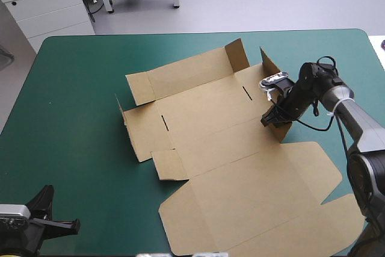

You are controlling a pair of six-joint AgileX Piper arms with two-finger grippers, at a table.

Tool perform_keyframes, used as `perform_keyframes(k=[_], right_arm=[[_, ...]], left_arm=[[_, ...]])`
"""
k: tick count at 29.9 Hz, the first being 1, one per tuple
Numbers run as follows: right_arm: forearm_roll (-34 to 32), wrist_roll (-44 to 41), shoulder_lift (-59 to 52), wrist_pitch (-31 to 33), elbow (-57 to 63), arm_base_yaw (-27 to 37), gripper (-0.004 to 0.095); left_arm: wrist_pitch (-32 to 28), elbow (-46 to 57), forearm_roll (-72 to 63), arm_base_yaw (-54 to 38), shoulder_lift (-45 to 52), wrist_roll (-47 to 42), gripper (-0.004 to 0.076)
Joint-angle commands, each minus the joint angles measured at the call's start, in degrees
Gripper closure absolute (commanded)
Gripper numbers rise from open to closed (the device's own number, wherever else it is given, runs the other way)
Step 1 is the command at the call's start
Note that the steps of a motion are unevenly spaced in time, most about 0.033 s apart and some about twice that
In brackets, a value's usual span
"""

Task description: Fold the box

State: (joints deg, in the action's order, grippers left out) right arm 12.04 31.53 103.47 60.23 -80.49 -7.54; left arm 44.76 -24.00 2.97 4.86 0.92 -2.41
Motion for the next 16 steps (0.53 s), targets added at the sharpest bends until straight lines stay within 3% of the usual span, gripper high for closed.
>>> perform_keyframes(k=[1,11,16], right_arm=[[-0.6,5.7,-2.6,-0.5,-2.3,0.1,0.0928],[0.4,29.5,-1.7,-0.6,-9.7,-2.3,0.0928],[0.0,34.6,1.7,-1.1,-16.1,-6.8,0.0928]], left_arm=[[-4.5,-1.2,-0.3,0.1,0.8,-0.3,0.0734],[-4.5,-1.2,-0.3,0.1,0.8,-0.3,0.0734],[-4.5,-1.2,-0.3,0.1,0.8,-0.3,0.0734]])
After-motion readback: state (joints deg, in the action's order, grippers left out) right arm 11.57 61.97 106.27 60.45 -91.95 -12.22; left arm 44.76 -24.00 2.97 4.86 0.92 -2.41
